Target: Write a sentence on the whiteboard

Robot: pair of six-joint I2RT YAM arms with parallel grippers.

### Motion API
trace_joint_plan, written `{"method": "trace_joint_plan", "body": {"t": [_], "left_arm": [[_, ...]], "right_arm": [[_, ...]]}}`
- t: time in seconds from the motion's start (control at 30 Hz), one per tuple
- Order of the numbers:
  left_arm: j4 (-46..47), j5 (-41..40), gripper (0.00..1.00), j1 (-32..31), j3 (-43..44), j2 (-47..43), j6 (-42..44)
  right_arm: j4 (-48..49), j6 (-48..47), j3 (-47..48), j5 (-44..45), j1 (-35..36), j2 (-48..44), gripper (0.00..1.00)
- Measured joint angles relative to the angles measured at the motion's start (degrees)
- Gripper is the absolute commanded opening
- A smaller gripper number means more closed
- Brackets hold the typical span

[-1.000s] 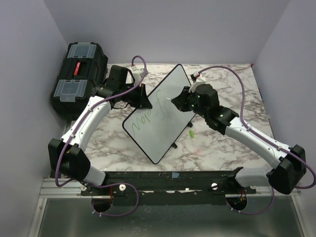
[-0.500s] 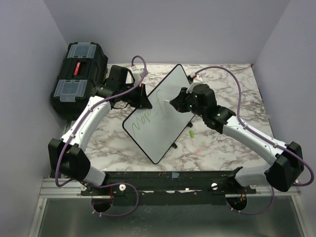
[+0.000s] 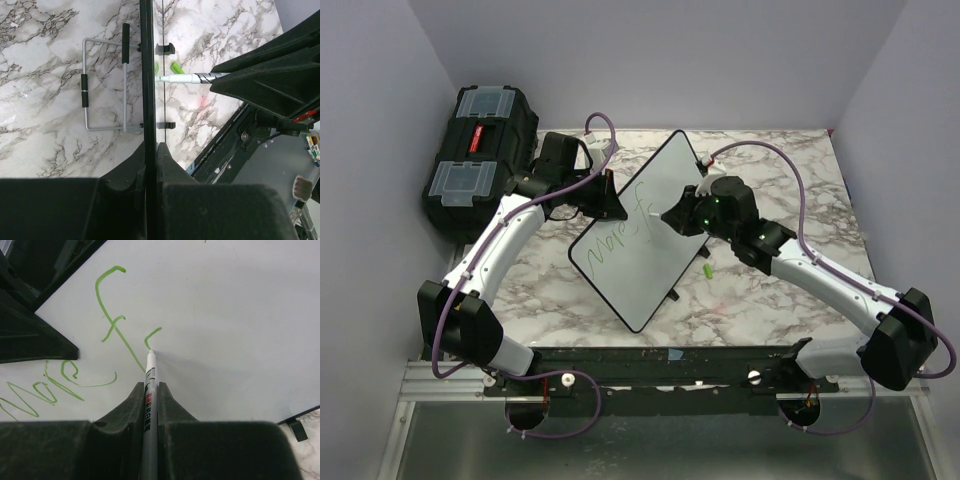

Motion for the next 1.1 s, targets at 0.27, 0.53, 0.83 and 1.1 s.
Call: {"method": "trace_joint_plan", "body": {"t": [0.27, 0.53, 0.83, 1.1], "left_arm": [[0.0, 0.0, 0.0, 0.0, 0.0, 0.0, 0.0], [0.0, 0.0, 0.0, 0.0, 0.0, 0.0, 0.0], [0.0, 0.0, 0.0, 0.0, 0.0, 0.0, 0.0], [0.0, 0.0, 0.0, 0.0, 0.0, 0.0, -0.1]], "right_arm": [[-1.3, -0.2, -0.7, 2.5, 0.0, -0.4, 0.01], [-3.7, -0.7, 1.4, 6.0, 0.0, 0.8, 0.01], [-4.3, -1.6, 5.2, 7.2, 0.0, 2.7, 0.01], [-3.1, -3.2, 5.8, 4.0, -0.1, 2.8, 0.01]]}}
